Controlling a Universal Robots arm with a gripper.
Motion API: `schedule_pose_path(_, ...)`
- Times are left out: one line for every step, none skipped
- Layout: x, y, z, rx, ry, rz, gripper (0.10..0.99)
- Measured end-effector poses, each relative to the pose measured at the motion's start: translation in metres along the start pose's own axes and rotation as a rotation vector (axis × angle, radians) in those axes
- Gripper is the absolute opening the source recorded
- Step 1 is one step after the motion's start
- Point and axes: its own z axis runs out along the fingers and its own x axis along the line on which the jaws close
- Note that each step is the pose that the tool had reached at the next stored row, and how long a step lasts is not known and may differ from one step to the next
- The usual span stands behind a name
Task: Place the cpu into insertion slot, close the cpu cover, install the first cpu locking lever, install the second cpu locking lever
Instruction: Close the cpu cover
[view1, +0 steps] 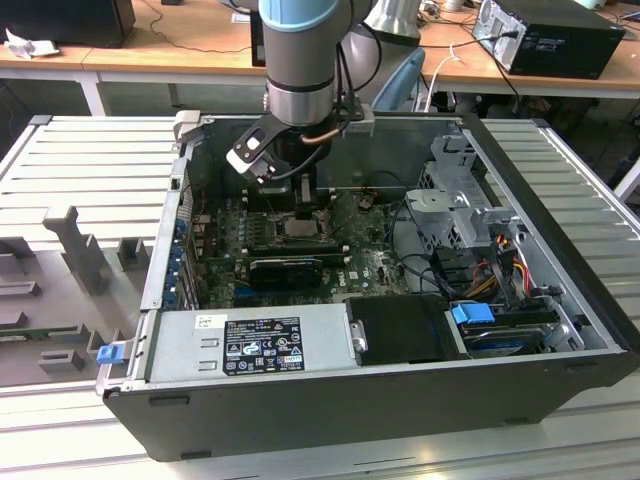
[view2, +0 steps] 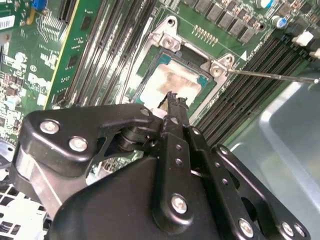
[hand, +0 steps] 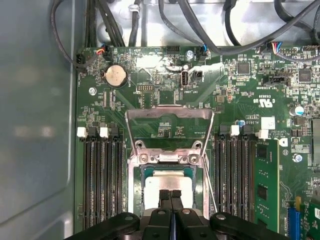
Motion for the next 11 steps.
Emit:
schedule_pose_path(-0.0001, 0.0008, 0.0, 0.0, 0.0002, 0.0, 0.106)
schedule_pose_path(0.0, 0.0008, -0.0002, 0.001, 0.0001, 0.0, 0.106)
schedule_pose_path(0.0, 0.0008, -0.0006, 0.001, 0.0, 0.0, 0.106)
schedule_pose_path(0.0, 0.0009, -0.0015, 0.001, 0.0002, 0.0, 0.106)
schedule_pose_path(0.0001, 0.001, -0.0025, 0.001, 0.0002, 0.0, 0.106)
schedule_pose_path(0.0002, 0.0011, -0.0048, 0.001, 0.0001, 0.0, 0.106)
schedule_pose_path(0.0003, 0.0012, -0.006, 0.001, 0.0004, 0.0, 0.106)
schedule_pose_path(0.0003, 0.0033, -0.0059, 0.001, 0.0002, 0.0, 0.106)
schedule_pose_path(0.0003, 0.0049, -0.0058, 0.001, 0.0002, 0.0, 0.106)
schedule_pose_path(0.0003, 0.0049, -0.0059, 0.001, 0.0002, 0.0, 0.106)
schedule_pose_path(0.0004, 0.005, -0.0071, 0.001, 0.0002, 0.0, 0.106)
